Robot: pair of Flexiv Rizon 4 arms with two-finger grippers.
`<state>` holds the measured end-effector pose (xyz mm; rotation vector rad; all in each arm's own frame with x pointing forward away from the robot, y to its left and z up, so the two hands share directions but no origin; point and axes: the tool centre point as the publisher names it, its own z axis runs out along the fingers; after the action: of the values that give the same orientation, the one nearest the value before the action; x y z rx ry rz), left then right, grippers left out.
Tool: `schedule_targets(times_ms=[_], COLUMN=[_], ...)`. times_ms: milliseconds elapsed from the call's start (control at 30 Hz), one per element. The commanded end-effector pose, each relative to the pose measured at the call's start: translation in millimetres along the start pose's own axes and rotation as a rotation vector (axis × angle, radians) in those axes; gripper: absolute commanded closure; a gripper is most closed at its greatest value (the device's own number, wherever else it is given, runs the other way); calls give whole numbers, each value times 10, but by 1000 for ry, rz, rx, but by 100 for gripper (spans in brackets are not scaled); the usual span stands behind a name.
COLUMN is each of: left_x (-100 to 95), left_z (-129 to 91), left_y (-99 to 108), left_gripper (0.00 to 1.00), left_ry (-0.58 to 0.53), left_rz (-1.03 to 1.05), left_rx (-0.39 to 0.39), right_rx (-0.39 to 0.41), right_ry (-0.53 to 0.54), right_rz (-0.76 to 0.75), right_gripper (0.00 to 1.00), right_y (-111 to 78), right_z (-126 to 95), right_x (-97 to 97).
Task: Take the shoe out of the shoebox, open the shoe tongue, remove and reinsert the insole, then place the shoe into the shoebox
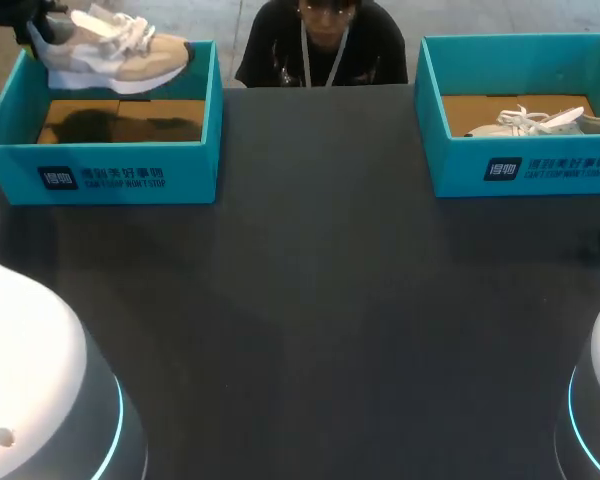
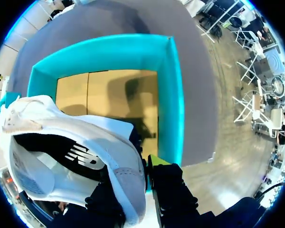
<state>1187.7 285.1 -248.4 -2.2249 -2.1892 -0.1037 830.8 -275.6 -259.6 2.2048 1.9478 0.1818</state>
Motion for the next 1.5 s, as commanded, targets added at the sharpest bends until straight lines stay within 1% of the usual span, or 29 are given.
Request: schedule_targets(times_ms=[33, 100, 267, 333, 1200, 1367, 1500], left_x=[20, 34, 44, 40, 40, 37, 9], left_z=[-580, -696, -925, -1006, -1006, -1086, -1136], left_y=[-293, -322, -378, -395, -395, -575, -669], left_gripper=[100, 100, 100, 100, 100, 100, 100], left_ry=[18, 21, 40, 32, 32, 13, 13], left_rz=[7, 17, 9, -5, -5, -8, -19], left_rx=[-58, -63, -115, -129, -129, -148, -143], right_rx=[0, 0, 0, 0, 0, 0, 0], right_ry=[2, 2, 2, 2, 2, 2, 2], right_rz=[-1, -1, -1, -1, -1, -1, -1], right_gripper=[0, 0, 0, 0, 0, 0, 0], right_y=[0, 0, 0, 0, 0, 0, 0], right_z=[0, 0, 0, 0, 0, 0, 0], right_x=[-3, -3, -3, -3, -3, -3, -3])
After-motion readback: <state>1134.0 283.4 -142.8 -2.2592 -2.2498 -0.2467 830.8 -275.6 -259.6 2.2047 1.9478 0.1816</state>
